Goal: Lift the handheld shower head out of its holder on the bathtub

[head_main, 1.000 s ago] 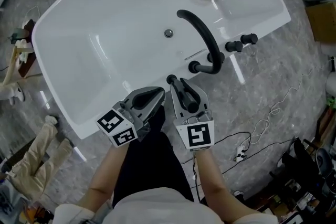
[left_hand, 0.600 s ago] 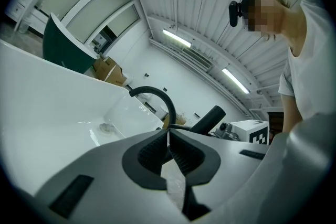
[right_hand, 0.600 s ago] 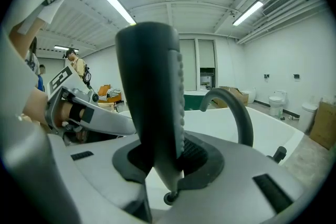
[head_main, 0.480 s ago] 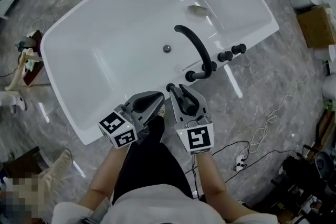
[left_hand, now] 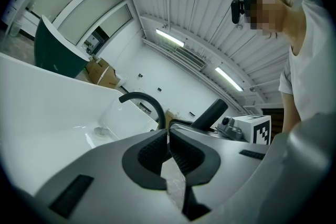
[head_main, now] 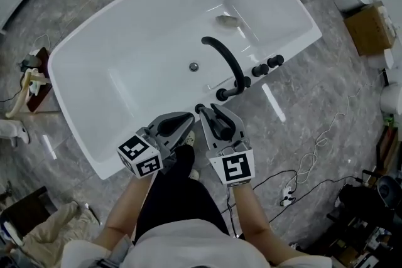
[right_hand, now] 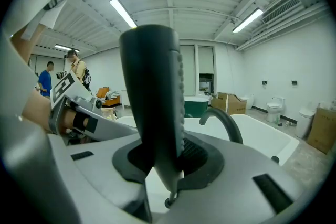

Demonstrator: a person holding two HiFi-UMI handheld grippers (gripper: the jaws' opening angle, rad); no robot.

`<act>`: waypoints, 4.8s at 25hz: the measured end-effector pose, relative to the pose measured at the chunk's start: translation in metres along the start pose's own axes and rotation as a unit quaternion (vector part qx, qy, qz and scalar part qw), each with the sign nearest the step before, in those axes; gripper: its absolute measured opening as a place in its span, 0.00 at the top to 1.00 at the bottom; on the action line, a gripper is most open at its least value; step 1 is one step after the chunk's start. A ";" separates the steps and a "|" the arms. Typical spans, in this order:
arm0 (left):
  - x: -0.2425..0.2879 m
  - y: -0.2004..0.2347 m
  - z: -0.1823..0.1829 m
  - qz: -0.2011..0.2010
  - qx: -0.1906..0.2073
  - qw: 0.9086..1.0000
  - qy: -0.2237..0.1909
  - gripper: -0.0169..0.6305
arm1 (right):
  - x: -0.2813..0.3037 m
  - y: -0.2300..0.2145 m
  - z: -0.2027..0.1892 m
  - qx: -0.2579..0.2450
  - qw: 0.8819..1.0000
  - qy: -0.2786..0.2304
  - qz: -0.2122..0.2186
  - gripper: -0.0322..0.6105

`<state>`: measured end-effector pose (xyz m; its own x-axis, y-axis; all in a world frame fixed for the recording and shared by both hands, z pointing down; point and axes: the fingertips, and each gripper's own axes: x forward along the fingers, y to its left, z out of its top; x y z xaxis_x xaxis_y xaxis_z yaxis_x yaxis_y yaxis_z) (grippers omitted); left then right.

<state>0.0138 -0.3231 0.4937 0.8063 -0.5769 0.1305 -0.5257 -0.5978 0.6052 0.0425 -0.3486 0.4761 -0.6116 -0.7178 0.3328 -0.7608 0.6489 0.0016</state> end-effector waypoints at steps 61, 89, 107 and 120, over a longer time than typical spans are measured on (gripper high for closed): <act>-0.026 -0.243 -0.015 -0.180 0.098 0.979 0.011 0.94 | -0.346 -0.033 0.137 0.023 0.943 -0.202 -0.265 0.79; 0.021 -0.376 -0.106 -0.328 0.119 0.930 0.113 0.94 | -0.592 -0.052 0.060 0.071 0.839 -0.211 -0.497 0.79; 0.021 -0.390 -0.136 -0.352 0.118 0.917 0.145 0.94 | -0.631 -0.041 0.012 0.099 0.805 -0.180 -0.557 0.79; 0.025 -0.376 -0.126 -0.336 0.114 0.925 0.135 0.94 | -0.608 -0.053 0.020 0.078 0.820 -0.164 -0.544 0.79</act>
<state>0.2660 -0.0424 0.3685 0.9940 0.1093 -0.0054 0.1003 -0.8905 0.4437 0.4503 0.0489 0.2552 0.4401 -0.8962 -0.0559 -0.8976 -0.4408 0.0003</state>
